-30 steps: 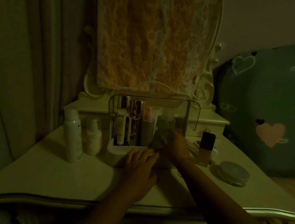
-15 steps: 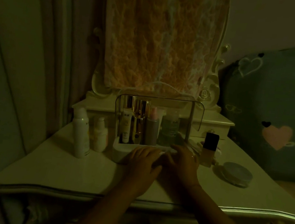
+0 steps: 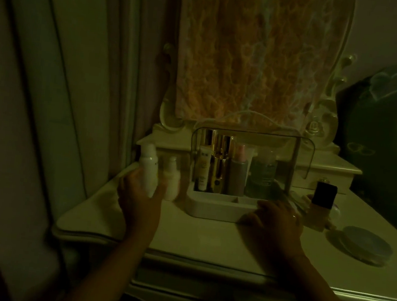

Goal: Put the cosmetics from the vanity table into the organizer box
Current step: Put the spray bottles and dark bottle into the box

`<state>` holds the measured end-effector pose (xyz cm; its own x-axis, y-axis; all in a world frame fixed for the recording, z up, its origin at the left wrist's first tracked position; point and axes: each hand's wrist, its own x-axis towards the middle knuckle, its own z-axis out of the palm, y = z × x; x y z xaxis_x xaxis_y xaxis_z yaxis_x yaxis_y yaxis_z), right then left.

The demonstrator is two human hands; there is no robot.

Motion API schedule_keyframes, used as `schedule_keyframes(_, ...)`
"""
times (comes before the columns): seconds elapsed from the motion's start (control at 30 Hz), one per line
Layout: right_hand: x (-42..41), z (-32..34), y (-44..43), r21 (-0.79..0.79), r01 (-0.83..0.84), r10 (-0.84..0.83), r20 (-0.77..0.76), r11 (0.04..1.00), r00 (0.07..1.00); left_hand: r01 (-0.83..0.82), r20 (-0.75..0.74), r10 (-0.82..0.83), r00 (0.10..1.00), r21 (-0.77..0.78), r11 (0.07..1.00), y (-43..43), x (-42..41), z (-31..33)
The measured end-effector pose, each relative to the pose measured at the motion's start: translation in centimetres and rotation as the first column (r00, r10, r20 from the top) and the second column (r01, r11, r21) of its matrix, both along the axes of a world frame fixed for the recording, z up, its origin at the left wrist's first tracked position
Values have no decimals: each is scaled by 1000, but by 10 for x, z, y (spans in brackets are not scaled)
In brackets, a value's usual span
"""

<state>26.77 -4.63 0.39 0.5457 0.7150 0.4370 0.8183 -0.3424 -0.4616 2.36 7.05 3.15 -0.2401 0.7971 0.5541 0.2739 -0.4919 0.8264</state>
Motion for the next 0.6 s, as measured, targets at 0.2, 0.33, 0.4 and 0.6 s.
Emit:
schedule_keyframes(0.2,-1,2,-2,20,-17,17,-6,1000,1000,113,55,-105,993,-171,979,31,-8,-3)
schedule_keyframes(0.33,-3,5,-3,19,-1,1,-9,1000,1000,204,85,-191,978,-187,961,40,-4,-5)
schedule_keyframes(0.4,-3,5,-3,13,8,-8,2,1000,1000,211,88,-195,977,-229,950,45,-5,-9)
schedule_keyframes(0.6,-3,3,-1,28,20,-20,0,999,1000,217,17,-223,975,-306,927,48,-9,-15)
